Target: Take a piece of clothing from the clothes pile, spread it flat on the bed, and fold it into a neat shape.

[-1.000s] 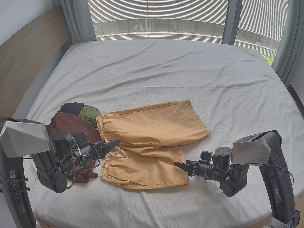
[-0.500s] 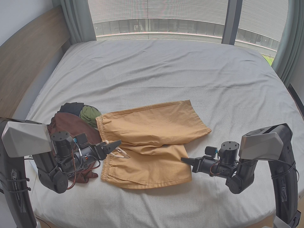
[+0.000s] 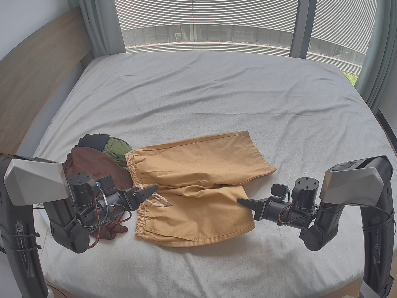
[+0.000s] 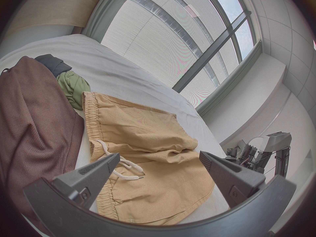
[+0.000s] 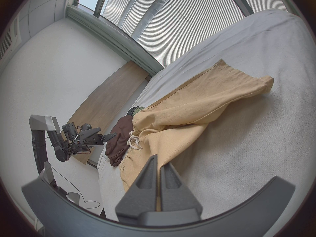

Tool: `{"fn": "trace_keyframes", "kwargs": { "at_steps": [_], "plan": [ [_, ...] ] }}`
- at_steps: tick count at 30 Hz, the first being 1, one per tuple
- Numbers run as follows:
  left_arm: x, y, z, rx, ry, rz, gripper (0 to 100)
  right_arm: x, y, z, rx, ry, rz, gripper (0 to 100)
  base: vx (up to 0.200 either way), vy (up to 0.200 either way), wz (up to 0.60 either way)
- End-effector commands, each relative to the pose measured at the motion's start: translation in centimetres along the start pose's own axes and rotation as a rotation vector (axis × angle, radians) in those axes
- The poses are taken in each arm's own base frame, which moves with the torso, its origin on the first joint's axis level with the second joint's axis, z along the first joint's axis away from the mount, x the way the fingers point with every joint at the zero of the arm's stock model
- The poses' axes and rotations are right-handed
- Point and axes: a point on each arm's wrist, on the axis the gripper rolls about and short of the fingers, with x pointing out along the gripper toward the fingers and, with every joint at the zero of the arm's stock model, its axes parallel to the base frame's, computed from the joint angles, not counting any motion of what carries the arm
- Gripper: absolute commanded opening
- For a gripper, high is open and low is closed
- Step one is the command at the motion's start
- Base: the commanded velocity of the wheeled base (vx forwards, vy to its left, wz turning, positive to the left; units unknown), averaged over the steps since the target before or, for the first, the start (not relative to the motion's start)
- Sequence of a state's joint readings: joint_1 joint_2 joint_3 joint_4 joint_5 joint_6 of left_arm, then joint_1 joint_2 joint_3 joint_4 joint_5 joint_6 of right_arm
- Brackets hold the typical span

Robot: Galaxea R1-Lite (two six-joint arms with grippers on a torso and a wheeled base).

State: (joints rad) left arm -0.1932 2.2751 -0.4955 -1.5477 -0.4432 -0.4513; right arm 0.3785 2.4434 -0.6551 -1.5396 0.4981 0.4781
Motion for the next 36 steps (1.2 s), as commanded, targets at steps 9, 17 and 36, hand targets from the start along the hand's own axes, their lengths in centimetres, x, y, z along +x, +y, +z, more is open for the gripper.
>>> {"fn": "trace_keyframes", "kwargs": {
  "at_steps": [9, 17, 36],
  "plan": [
    [0.0, 0.0, -0.1, 0.004, 0.002, 0.001, 100, 0.9, 1.5, -0.3, -0.059, 0.01, 0.042, 0, 0.0, 0.0, 0.0],
    [0.0, 0.0, 0.0, 0.004, 0.0, 0.002, 100, 4.7, 3.8, 0.0, -0.112, -0.023, 0.159, 0, 0.0, 0.0, 0.0],
    [0.1, 0.6, -0.4, -0.005, 0.01, 0.013, 100, 10.3, 6.2, -2.4, -0.014, 0.046, 0.256, 0, 0.0, 0.0, 0.0]
  ]
}}
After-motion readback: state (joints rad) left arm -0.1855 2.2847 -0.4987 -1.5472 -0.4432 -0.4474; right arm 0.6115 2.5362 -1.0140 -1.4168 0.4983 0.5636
